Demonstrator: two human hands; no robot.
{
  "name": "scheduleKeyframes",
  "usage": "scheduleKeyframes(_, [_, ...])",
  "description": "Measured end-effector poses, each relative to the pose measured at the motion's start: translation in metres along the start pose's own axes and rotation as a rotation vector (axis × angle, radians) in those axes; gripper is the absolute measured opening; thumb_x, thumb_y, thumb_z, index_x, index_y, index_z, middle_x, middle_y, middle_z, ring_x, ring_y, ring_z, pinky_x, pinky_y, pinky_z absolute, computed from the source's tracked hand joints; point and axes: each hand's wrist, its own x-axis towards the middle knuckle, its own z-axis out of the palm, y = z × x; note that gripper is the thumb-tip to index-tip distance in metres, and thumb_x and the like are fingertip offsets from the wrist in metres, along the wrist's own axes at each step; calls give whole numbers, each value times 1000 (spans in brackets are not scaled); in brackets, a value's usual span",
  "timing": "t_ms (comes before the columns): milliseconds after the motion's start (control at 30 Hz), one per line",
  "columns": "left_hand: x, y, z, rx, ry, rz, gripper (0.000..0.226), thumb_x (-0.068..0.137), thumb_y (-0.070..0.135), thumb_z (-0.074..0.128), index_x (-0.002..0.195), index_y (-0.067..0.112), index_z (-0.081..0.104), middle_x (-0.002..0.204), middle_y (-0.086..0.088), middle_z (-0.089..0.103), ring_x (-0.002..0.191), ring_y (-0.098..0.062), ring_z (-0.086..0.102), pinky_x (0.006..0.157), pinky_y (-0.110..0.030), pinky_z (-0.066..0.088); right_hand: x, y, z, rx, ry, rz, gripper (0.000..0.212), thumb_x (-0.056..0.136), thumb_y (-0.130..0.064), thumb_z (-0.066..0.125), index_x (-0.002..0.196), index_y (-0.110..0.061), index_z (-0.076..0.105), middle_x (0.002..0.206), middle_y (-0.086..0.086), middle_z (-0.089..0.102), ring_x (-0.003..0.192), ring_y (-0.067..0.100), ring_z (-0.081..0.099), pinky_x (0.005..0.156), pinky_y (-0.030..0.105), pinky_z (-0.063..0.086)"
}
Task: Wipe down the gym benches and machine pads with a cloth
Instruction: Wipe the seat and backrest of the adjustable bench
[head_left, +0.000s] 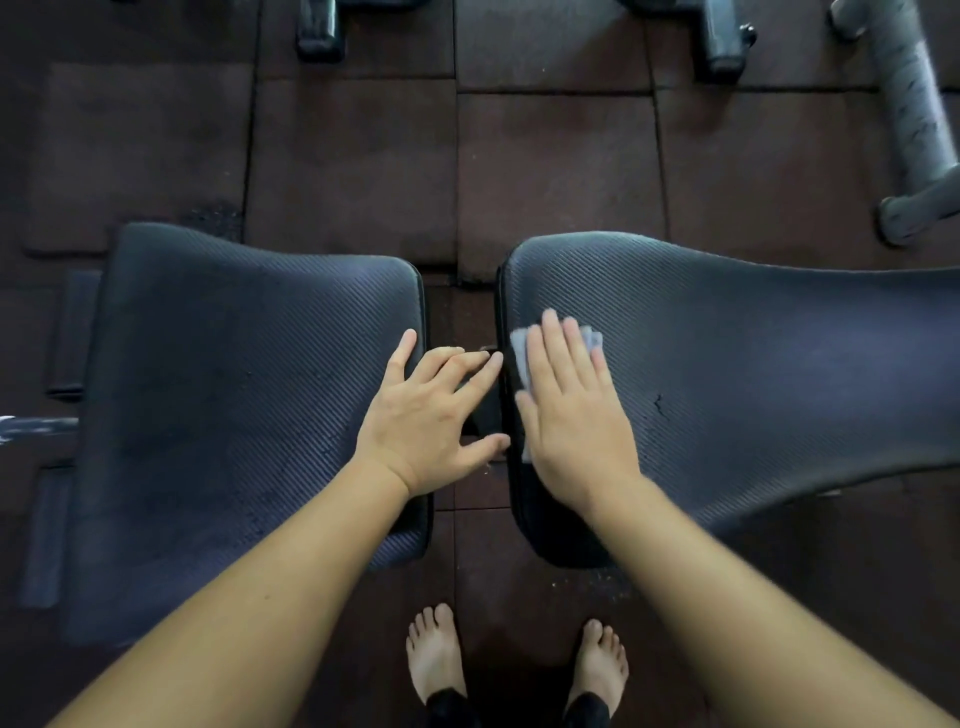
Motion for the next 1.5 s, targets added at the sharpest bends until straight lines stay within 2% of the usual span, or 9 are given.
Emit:
scheduleKeyframes(300, [1,-2,4,0,-1,8,86,90,77,48,156,23,45,143,8,57,135,-22,50,125,-62,14,92,4,-10,-21,49,41,62,108,-34,21,163,-5,15,171,13,10,158,32,6,127,50,12])
scheduleKeyframes(567, [-1,-3,2,-1,-18,22,89,87,78,47,157,24,42,139,9,58,134,-19,49,125,-63,14,-97,-18,17,24,-4,-14,63,107,-33,32,162,-5,20,171,12,11,159,29,4,127,51,17])
scheduleKeyframes(800, [-2,-3,3,12,-39,42,100,81,87,44,160,25,38,140,11,57,134,-18,48,126,-61,10,24,-5,-1,11,39,97,63,109,-37,21,163,-6,10,172,12,5,159,29,1,129,47,5])
scheduleKeyframes(900, [-4,-4,3,16,-22,40,99,81,87,42,159,25,40,138,9,59,131,-20,50,126,-61,12,-4,-14,7,46,59,122,65,109,-37,22,163,-5,9,172,13,3,159,29,-1,129,46,3])
scheduleKeyframes(1000, [-4,-3,2,33,-19,47,98,82,86,41,158,23,42,135,8,62,128,-22,53,125,-62,15,-73,-23,19,60,30,14,64,108,-37,26,163,-5,16,172,13,7,159,28,1,129,47,6])
scheduleKeyframes(1100, [-4,-2,3,33,-28,40,99,82,88,40,158,24,42,133,9,62,127,-21,53,126,-61,14,-84,13,16,25,14,-44,63,107,-38,26,162,-8,23,171,10,13,159,26,8,128,46,10])
scheduleKeyframes(1233, [-3,-3,4,31,-27,35,100,81,89,40,158,24,42,131,10,63,126,-20,53,126,-61,12,-41,89,-5,13,48,227,67,106,-41,21,163,-6,17,171,13,10,159,29,7,129,43,3])
scheduleKeyframes(1367, [-3,-3,4,43,-23,34,101,80,88,43,157,23,43,131,8,63,125,-22,54,126,-61,12,-20,48,-3,41,109,409,68,107,-39,31,163,-4,12,171,18,4,159,33,1,128,49,3])
scheduleKeyframes(1500, [-2,-2,1,47,-15,37,100,80,86,44,157,23,43,131,5,65,124,-23,56,125,-61,14,-51,0,13,54,52,65,68,105,-41,27,162,-5,18,171,15,9,159,31,4,129,49,6])
